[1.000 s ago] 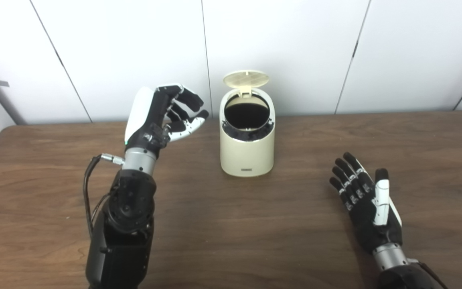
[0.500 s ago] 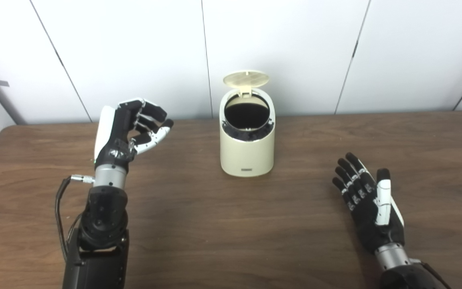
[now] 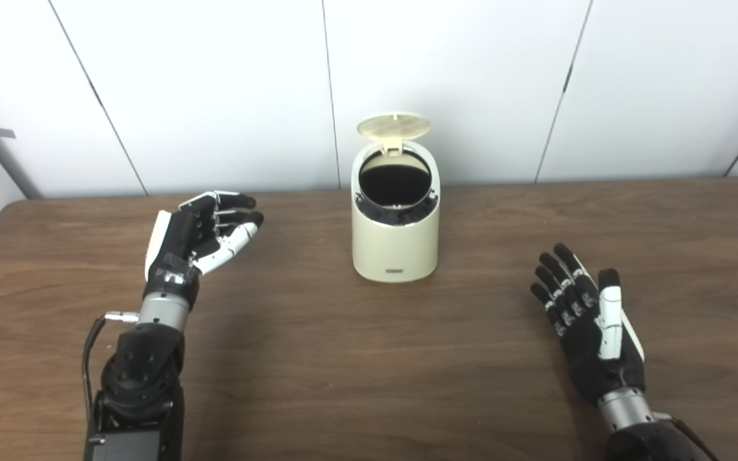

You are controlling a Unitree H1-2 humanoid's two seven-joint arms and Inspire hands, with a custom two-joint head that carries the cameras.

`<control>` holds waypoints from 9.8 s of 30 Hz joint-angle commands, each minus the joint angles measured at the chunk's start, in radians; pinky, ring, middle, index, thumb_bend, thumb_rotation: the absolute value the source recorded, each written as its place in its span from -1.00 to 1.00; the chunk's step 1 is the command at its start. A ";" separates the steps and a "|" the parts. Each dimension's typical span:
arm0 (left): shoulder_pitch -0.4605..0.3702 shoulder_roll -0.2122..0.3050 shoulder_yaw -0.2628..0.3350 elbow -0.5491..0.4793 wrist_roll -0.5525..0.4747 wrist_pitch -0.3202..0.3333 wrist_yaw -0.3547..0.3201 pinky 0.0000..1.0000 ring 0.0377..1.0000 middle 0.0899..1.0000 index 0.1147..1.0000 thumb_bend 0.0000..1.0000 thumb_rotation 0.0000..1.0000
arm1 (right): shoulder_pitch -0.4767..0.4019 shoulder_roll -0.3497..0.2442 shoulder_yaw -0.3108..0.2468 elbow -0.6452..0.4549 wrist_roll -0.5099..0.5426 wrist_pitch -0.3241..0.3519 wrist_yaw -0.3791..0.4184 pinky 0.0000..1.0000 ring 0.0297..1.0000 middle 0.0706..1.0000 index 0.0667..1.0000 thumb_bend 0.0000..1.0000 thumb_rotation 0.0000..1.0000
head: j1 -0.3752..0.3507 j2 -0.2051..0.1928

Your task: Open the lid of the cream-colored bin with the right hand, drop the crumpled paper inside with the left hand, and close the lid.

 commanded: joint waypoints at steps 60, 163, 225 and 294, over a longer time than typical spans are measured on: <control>0.216 -0.110 0.017 0.069 -0.242 -0.254 0.045 0.98 0.96 0.98 0.99 0.09 1.00 | -0.103 -0.114 -0.021 -0.066 0.000 0.013 0.034 1.00 1.00 0.98 0.89 0.34 0.92 | -0.074 -0.005; 0.293 -0.117 -0.065 0.210 -0.121 -0.438 0.056 0.94 0.91 0.92 0.95 0.11 0.93 | -0.749 -0.284 0.404 0.108 -1.022 -0.060 0.179 0.81 0.93 0.87 0.75 0.27 1.00 | -0.003 -0.175; 0.267 -0.149 -0.030 0.254 -0.066 -0.531 0.171 0.70 0.71 0.71 0.71 0.12 0.41 | -0.624 -0.312 0.480 0.064 -1.174 -0.128 0.227 0.99 1.00 0.88 0.76 0.33 1.00 | 0.012 -0.124; 0.260 -0.156 -0.031 0.228 -0.078 -0.508 0.169 0.76 0.76 0.76 0.77 0.08 0.37 | -0.524 -0.330 0.520 0.007 -1.384 -0.128 0.265 1.00 1.00 0.61 0.55 0.34 1.00 | 0.021 -0.071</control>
